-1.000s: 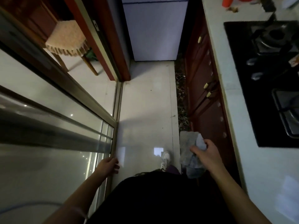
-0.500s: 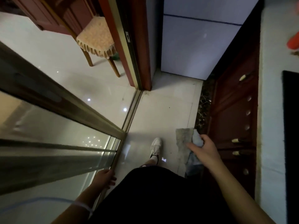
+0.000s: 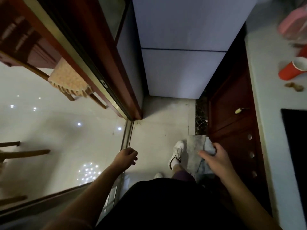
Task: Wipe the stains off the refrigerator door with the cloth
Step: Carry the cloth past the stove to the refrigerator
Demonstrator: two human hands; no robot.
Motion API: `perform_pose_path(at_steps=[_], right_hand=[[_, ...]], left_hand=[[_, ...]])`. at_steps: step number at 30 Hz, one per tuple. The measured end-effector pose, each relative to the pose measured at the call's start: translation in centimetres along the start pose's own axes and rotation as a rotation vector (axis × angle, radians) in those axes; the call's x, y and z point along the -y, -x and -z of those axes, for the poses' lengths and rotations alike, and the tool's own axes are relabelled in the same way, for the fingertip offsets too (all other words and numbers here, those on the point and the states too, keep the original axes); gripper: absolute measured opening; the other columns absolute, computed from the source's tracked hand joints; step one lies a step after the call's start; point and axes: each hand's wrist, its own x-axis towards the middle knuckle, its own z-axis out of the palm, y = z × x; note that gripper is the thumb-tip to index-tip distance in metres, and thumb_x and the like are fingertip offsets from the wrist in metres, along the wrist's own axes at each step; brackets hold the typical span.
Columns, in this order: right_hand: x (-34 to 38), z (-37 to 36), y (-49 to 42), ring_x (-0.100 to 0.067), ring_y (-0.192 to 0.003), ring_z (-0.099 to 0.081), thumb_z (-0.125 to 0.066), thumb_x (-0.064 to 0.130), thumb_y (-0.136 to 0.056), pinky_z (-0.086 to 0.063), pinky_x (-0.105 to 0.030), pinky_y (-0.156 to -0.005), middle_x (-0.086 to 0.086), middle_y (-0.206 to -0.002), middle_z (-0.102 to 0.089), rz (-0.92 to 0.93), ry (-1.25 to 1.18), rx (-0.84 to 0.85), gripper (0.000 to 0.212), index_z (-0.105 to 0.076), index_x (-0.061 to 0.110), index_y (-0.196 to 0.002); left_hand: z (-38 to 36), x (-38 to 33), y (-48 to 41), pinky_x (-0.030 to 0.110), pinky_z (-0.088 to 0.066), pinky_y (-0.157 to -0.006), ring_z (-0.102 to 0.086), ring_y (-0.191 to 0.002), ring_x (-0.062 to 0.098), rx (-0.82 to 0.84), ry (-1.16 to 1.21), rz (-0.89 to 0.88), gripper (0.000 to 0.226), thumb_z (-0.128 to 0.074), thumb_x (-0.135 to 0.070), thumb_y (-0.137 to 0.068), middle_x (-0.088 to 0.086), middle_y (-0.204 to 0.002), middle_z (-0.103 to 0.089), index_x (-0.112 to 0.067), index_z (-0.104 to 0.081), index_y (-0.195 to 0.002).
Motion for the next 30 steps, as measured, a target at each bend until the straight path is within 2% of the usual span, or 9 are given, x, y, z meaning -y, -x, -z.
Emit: perform_pose_path(at_steps=[4,8,11,13,16,21,24,27,30], right_hand=[[4.4,0.3,-7.2,-0.015,-0.085,-0.065,-0.079,0.016,-0.084,-0.055,-0.039,-0.080,-0.003,-0.099,-0.070,0.004,0.006,0.008,0.029,-0.062,0.018,-0.106],[9.7,0.5,-13.3,-0.018,-0.083,-0.064,-0.079,0.014,-0.085,-0.053,-0.035,-0.075,0.003,-0.090,-0.066,0.052,0.081,0.091,0.026,-0.060,0.018,-0.102],[13.7,0.5,-17.2,-0.014,-0.083,-0.064,-0.080,0.018,-0.085,-0.051,-0.028,-0.071,0.002,-0.092,-0.067,0.089,0.133,0.171,0.032,-0.061,0.014,-0.111],[16.1,0.4,-19.2,-0.010,-0.082,-0.063,-0.080,0.022,-0.085,-0.055,-0.032,-0.076,0.002,-0.095,-0.067,0.105,0.184,0.207,0.040,-0.060,0.013,-0.118],[18.8,0.1,-21.7,-0.013,-0.089,-0.061,-0.080,0.031,-0.085,-0.054,-0.037,-0.083,0.000,-0.108,-0.065,0.110,0.231,0.221,0.058,-0.054,0.013,-0.134],[23.3,-0.4,-24.2,-0.013,-0.088,-0.062,-0.077,0.031,-0.088,-0.053,-0.038,-0.082,0.001,-0.103,-0.061,0.113,0.215,0.203,0.058,-0.050,0.013,-0.136],[25.9,-0.5,-25.0,-0.018,-0.092,-0.066,-0.079,0.029,-0.086,-0.056,-0.039,-0.080,0.000,-0.101,-0.066,0.127,0.146,0.120,0.044,-0.059,0.014,-0.122],[29.3,-0.4,-25.2,-0.024,-0.088,-0.072,-0.081,0.022,-0.083,-0.060,-0.046,-0.080,-0.007,-0.097,-0.074,0.176,0.017,0.034,0.027,-0.066,0.019,-0.106],[33.8,0.5,-25.0,-0.018,-0.088,-0.073,-0.081,0.017,-0.084,-0.061,-0.045,-0.085,-0.001,-0.095,-0.075,0.266,-0.071,-0.027,0.024,-0.067,0.019,-0.103]], left_hand=[[1.0,-2.9,-4.3,0.023,-0.040,-0.051,-0.064,-0.061,0.025,-0.043,0.046,0.108,0.017,-0.058,-0.022,-0.090,0.010,-0.077,-0.070,-0.008,-0.066,-0.083],[1.5,-3.7,-6.0,0.023,-0.042,-0.050,-0.060,-0.057,0.026,-0.081,0.136,0.282,0.017,-0.055,-0.010,-0.096,0.019,-0.080,-0.068,0.000,-0.065,-0.087],[2.1,-5.3,-7.2,0.025,-0.044,-0.052,-0.061,-0.060,0.028,-0.132,0.259,0.324,0.018,-0.055,-0.009,-0.098,0.018,-0.077,-0.067,0.004,-0.065,-0.091],[2.6,-7.0,-8.0,0.028,-0.043,-0.058,-0.064,-0.066,0.029,-0.149,0.280,0.344,0.019,-0.054,-0.011,-0.097,0.016,-0.079,-0.069,0.004,-0.066,-0.095],[3.7,-10.6,-9.6,0.026,-0.039,-0.059,-0.061,-0.068,0.027,-0.146,0.300,0.332,0.021,-0.053,-0.011,-0.098,0.016,-0.083,-0.067,0.005,-0.065,-0.098],[6.8,-17.5,-15.4,0.025,-0.038,-0.056,-0.060,-0.065,0.024,-0.086,0.224,0.187,0.021,-0.051,-0.012,-0.100,0.015,-0.087,-0.067,0.003,-0.065,-0.103],[9.2,-23.2,-18.6,0.026,-0.041,-0.056,-0.063,-0.065,0.022,-0.049,0.123,0.038,0.022,-0.054,-0.019,-0.099,0.012,-0.086,-0.069,-0.002,-0.068,-0.100],[12.1,-29.0,-21.1,0.035,-0.053,-0.066,-0.073,-0.074,0.030,-0.042,-0.001,-0.138,0.032,-0.054,-0.038,-0.080,0.015,-0.084,-0.075,-0.011,-0.071,-0.083],[14.9,-34.7,-22.3,0.043,-0.056,-0.081,-0.072,-0.088,0.033,-0.022,-0.110,-0.305,0.033,-0.054,-0.042,-0.086,0.016,-0.095,-0.075,-0.013,-0.068,-0.086]])
